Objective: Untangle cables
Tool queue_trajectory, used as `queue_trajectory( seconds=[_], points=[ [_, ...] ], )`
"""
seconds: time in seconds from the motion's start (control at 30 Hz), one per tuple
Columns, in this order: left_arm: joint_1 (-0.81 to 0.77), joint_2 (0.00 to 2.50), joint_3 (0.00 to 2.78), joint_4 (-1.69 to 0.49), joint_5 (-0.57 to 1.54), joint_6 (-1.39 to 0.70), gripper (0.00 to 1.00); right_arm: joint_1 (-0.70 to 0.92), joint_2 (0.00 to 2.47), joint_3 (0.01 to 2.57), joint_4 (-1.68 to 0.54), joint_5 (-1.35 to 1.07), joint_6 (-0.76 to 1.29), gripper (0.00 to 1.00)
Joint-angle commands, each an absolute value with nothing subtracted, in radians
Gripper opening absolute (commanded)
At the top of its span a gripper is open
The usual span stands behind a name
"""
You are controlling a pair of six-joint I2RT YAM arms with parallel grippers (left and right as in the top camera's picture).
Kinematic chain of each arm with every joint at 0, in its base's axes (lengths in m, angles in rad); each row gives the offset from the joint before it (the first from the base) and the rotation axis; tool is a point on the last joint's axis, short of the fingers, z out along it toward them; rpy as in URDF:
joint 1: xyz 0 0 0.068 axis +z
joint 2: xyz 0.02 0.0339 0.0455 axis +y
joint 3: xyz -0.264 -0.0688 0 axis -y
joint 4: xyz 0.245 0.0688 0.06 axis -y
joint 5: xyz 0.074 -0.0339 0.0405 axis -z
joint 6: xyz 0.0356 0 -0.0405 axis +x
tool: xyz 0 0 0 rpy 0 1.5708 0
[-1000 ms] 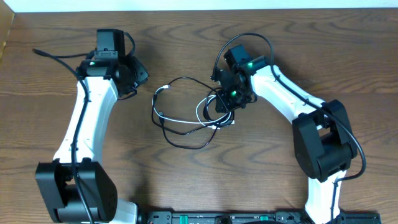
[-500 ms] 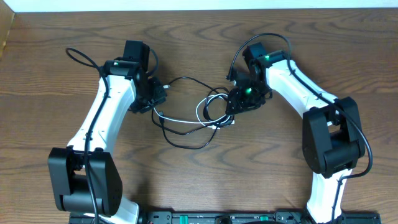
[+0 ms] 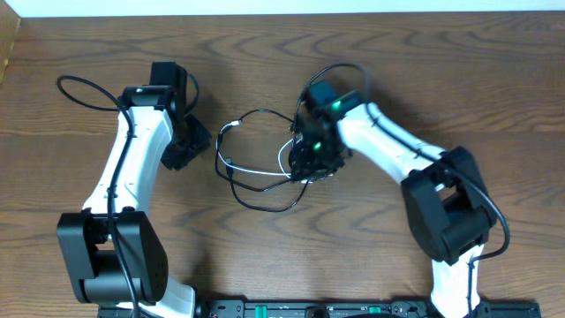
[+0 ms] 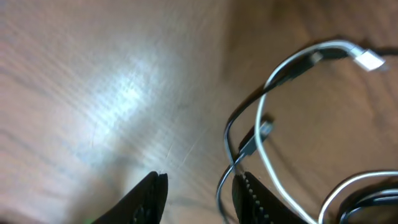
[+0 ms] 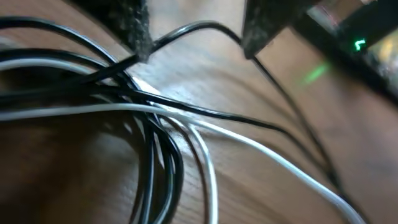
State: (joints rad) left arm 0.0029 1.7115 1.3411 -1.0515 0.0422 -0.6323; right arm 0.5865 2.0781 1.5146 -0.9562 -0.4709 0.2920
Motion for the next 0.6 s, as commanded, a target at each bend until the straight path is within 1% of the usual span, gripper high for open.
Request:
queue_trajectory(
  seconds=[0.0,0.03,0.13,0.17,0.2,0.3,0.33,0.4,0.43,0.57],
  points=[
    [0.001,1.721,1.336,-1.091,0.026,-0.645,0.40,0.654,2.061,1.492,-0.950,-0.278,0.573,0.48],
    [0.001,1.721,1.335,-1.103,0.026,-0.645,0.40,0.672,2.061,1.491,-0.950,-0.245,0.621,0.54],
    [0.001,1.721,1.330,-1.122,0.026,-0.645,0.40,0.720,2.061,1.490,-0.945,-0.162,0.740,0.74],
    [0.001,1.721,1.328,-1.123,0.026,-0.645,0.40,0.733,2.061,1.490,-0.941,-0.139,0.774,0.78],
    [0.001,1.721,1.327,-1.124,0.026,-0.645,0.40,0.749,2.061,1.489,-0.933,-0.108,0.812,0.79],
    [0.001,1.721,1.327,-1.124,0.026,-0.645,0.40,0.786,2.061,1.481,-0.907,-0.032,0.896,0.70],
    [0.001,1.721,1.327,-1.125,0.026,-0.645,0.40,0.797,2.061,1.477,-0.896,-0.019,0.922,0.65],
    [0.001,1.721,1.327,-1.125,0.026,-0.645,0.40,0.813,2.062,1.466,-0.860,-0.014,0.951,0.51],
    [0.001,1.721,1.326,-1.125,0.026,-0.645,0.40,0.819,2.063,1.462,-0.841,-0.014,0.950,0.46],
    [0.001,1.721,1.326,-1.125,0.026,-0.645,0.39,0.845,2.064,1.444,-0.732,-0.014,0.950,0.29]
  ],
)
